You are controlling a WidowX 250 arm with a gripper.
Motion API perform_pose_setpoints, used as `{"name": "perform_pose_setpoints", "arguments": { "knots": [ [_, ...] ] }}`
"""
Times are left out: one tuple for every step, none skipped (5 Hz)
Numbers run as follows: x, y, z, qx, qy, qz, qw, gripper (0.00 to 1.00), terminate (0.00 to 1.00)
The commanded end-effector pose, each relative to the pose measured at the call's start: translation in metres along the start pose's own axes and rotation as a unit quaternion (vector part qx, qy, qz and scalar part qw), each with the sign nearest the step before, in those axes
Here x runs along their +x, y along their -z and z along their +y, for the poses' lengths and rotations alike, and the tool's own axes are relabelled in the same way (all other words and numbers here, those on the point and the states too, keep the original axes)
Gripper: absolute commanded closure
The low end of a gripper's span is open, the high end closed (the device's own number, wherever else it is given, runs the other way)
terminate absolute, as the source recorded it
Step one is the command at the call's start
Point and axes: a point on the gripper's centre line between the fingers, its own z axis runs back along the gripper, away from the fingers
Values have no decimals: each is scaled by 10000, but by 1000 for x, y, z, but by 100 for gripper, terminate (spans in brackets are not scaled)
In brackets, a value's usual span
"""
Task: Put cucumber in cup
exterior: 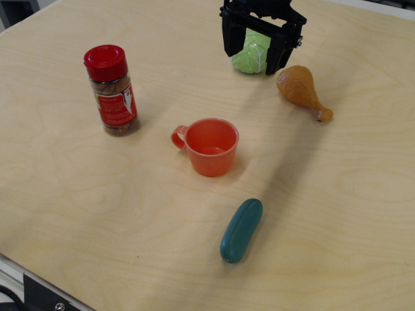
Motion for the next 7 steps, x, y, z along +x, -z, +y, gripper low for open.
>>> {"name": "perform_pose_setpoints", "arguments": {
  "knots": [
    [0, 0, 0, 0, 0, 0, 10000, 0, 0],
    [-28, -18, -20, 289, 274, -156, 9991, 0, 0],
    [-43, -33, -28, 400, 257, -332, 9983, 0, 0],
    [-69, -36, -50, 346, 396, -452, 9976, 0, 0],
    [-92, -35, -73, 171, 518, -481, 9974, 0, 0],
    [-116, -13, -88, 122, 411, -249, 9988, 0, 0],
    [-138, 7, -100, 8, 497, -128, 9987, 0, 0]
  ]
}}
